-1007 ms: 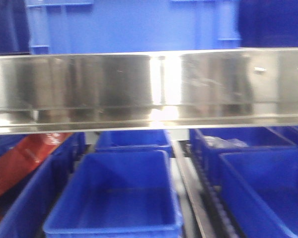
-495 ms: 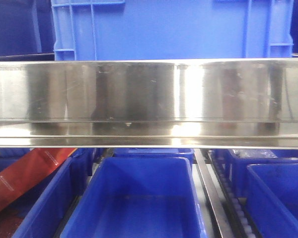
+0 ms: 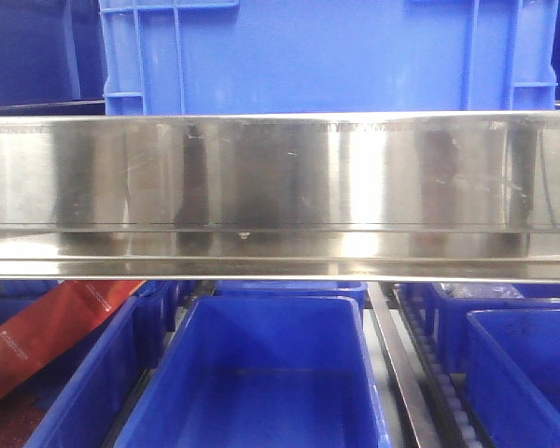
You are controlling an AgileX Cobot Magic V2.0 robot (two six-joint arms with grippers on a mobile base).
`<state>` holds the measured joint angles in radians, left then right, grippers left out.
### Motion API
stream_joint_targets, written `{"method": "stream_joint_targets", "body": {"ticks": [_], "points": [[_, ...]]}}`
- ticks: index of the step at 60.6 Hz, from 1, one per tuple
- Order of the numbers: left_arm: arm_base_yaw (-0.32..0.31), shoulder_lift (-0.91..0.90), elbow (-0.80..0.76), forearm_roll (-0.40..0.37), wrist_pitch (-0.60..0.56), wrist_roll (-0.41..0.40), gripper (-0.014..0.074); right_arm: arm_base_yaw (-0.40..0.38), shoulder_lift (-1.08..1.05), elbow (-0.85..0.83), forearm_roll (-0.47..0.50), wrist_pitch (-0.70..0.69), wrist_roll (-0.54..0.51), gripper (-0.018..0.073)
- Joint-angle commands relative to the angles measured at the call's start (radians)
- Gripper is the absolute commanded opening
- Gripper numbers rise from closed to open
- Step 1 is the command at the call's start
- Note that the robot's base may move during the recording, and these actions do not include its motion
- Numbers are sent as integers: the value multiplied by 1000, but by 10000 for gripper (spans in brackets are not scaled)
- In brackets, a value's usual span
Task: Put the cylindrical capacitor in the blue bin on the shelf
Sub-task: 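Move both held cylinders above the blue bins on the shelf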
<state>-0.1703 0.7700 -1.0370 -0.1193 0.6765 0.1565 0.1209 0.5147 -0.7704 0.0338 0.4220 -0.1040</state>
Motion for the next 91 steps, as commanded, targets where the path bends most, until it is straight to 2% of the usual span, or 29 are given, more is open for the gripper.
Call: {"method": "stream_joint_targets", "body": {"ticks": [1, 35, 46, 49, 61, 63, 69, 82, 91], "points": [[-6, -5, -5, -7, -13, 1, -111, 0, 0, -8, -6, -26, 0, -162], [-6, -5, -5, -7, -13, 1, -111, 0, 0, -8, -6, -26, 0, -162], [-13, 28, -33, -7, -59, 21, -111, 0, 0, -8, -6, -26, 0, -162], [-44, 64, -71, -4, -47, 57, -111, 0, 0, -8, -6, -26, 0, -162], [-231, 286, -318, 0, -36, 61, -111, 0, 0, -8, -6, -26, 0, -162], [-284, 351, -393, 0, -32, 61, -111, 0, 0, -8, -6, -26, 0, -162], [-362, 498, -567, 0, -7, 61, -111, 0, 0, -8, -6, -26, 0, -162], [-442, 769, -807, 0, -6, 61, -111, 0, 0, -8, -6, -26, 0, -162], [-471, 910, -881, 0, -10, 61, -111, 0, -1, -8, -6, -33, 0, -162]]}}
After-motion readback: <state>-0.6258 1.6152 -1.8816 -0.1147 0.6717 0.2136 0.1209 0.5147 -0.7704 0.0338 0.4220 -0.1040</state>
